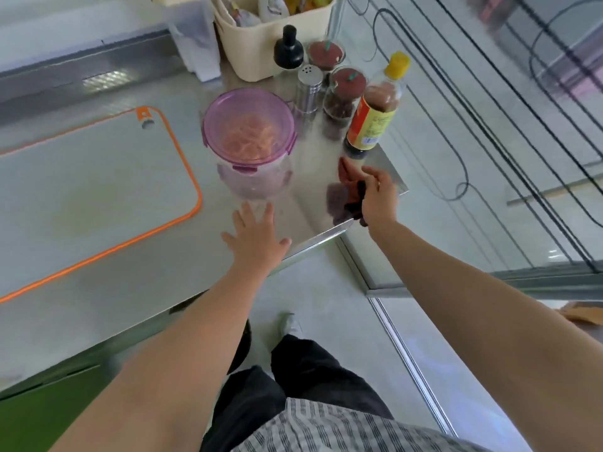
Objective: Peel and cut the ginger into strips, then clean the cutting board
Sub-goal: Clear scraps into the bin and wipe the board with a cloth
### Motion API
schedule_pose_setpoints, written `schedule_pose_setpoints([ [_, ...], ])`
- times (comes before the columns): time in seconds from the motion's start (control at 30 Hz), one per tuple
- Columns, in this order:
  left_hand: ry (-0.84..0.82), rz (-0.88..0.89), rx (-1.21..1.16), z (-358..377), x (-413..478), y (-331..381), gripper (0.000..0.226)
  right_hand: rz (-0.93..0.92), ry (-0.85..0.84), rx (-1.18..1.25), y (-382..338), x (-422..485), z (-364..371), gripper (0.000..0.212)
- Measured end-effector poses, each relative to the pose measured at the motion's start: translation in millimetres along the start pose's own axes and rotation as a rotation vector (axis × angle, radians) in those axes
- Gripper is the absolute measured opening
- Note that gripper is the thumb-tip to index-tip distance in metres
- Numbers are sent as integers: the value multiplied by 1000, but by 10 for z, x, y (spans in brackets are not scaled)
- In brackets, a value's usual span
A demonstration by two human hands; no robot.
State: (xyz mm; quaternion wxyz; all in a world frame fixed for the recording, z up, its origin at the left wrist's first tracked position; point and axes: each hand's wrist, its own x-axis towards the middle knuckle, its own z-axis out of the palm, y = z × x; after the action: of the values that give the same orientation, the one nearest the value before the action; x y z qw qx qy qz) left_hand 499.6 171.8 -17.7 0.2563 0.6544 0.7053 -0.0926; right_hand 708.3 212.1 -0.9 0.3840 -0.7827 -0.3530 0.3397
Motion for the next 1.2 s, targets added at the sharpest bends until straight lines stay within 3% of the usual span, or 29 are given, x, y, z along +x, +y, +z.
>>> schedule_pose_setpoints([
  [0.13, 26, -43, 7, 120, 18, 130, 77, -63, -88, -348, 342, -66, 14, 47],
  [0.27, 142, -26, 41, 157, 44, 72, 61, -276, -333, -267, 320, -224, 128, 45],
  [0.4, 195, 3, 57, 141, 83, -5, 59, -258, -55, -185, 144, 201, -36, 47],
  [0.47, 198, 19, 69, 149, 88, -43, 61, -161, -39, -298, 181, 337, -44, 54],
  [0.57, 202, 9, 56, 140, 99, -85, 67, -201, -163, -423, 237, 72, 261, 55],
  [0.7, 218, 7, 83, 89, 106, -87, 69, -409, -443, -297, 202, -303, 571, 44],
  [0.8, 219, 27, 72, 64, 109, -141, 71, -377, -281, -221, 65, -84, 482, 47],
  [0.9, 215, 45, 58, 69, 98, -189, 73, -281, -152, -376, 101, 99, 421, 52],
  [1.0, 216, 64, 53, 55, 86, -211, 73, -423, -390, -323, 129, -278, 558, 50],
  [1.07, 213, 89, 27, 40, 78, -250, 73, -426, -625, -265, 137, -523, 580, 44],
  [1.1, 207, 106, 8, 27, 66, -286, 71, -404, -644, -233, 130, -532, 562, 43],
  [1.2, 212, 131, -18, 8, -9, -465, 68, -356, -296, -217, 137, -313, 486, 48],
])
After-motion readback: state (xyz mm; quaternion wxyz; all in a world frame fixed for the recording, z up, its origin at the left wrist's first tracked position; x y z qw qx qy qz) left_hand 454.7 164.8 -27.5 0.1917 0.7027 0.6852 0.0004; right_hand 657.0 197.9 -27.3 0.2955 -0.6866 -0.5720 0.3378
